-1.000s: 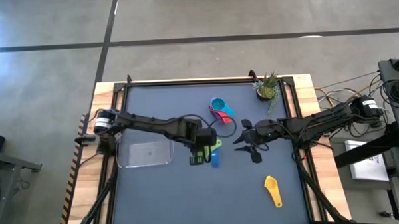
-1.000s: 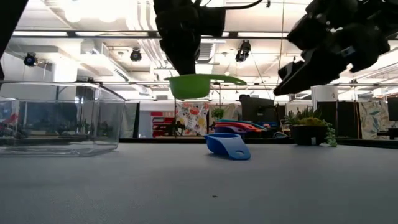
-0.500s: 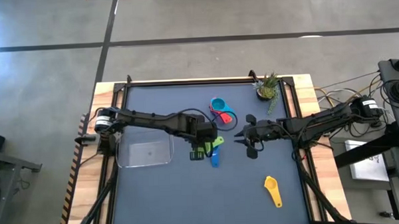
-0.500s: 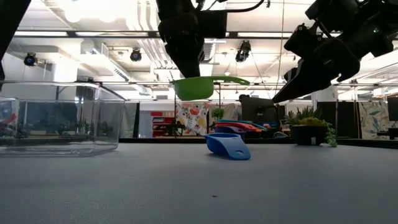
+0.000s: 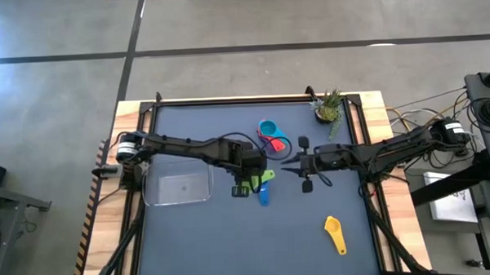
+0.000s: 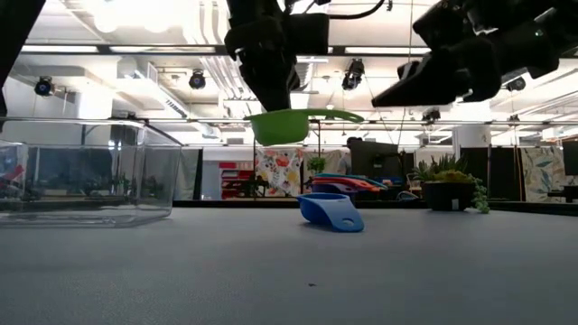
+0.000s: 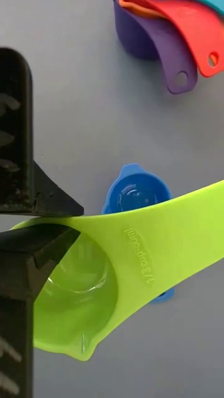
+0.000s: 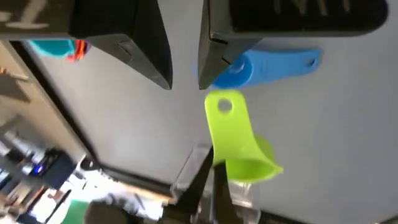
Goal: Nest measuring cups in basket
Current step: Stack the green measuring cup on top of the light blue measuring cup
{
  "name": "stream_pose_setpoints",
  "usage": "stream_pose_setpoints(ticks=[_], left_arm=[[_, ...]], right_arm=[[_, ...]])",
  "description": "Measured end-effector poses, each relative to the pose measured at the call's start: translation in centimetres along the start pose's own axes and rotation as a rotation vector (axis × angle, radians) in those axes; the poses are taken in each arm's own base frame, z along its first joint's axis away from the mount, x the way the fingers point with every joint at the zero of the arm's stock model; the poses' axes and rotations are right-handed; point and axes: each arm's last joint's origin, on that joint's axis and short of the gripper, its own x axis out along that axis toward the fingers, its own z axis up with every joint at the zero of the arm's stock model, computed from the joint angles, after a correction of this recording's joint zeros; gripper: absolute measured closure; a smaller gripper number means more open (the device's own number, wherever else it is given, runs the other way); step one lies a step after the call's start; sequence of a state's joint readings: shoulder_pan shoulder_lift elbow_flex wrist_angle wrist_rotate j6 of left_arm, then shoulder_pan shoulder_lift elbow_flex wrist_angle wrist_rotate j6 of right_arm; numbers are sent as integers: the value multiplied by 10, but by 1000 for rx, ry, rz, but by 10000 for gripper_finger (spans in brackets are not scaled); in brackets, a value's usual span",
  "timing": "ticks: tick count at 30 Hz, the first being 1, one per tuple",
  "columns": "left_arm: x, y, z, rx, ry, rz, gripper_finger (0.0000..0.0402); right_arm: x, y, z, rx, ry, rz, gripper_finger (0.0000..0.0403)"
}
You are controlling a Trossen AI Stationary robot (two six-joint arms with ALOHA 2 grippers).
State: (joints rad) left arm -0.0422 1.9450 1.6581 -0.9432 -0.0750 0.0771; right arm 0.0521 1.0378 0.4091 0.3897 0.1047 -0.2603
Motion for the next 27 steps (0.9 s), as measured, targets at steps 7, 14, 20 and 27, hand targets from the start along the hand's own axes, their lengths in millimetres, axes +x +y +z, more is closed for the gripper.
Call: stream_pose_setpoints(ticks=[7,14,20,27], left_arm=[[0,0,2,-33,-19,2,402],[0,0,2,-36,-25,2,402],[0,1,2,-37,-26,2,402],[0,1,2,-36,-18,2,402]], right_arm=[[2,1,3,12,-48,42,235],[16,5,1,68,-44,93,135],[41,6,7,79,-8,106,105],[69,7,13,56,45,119,114]])
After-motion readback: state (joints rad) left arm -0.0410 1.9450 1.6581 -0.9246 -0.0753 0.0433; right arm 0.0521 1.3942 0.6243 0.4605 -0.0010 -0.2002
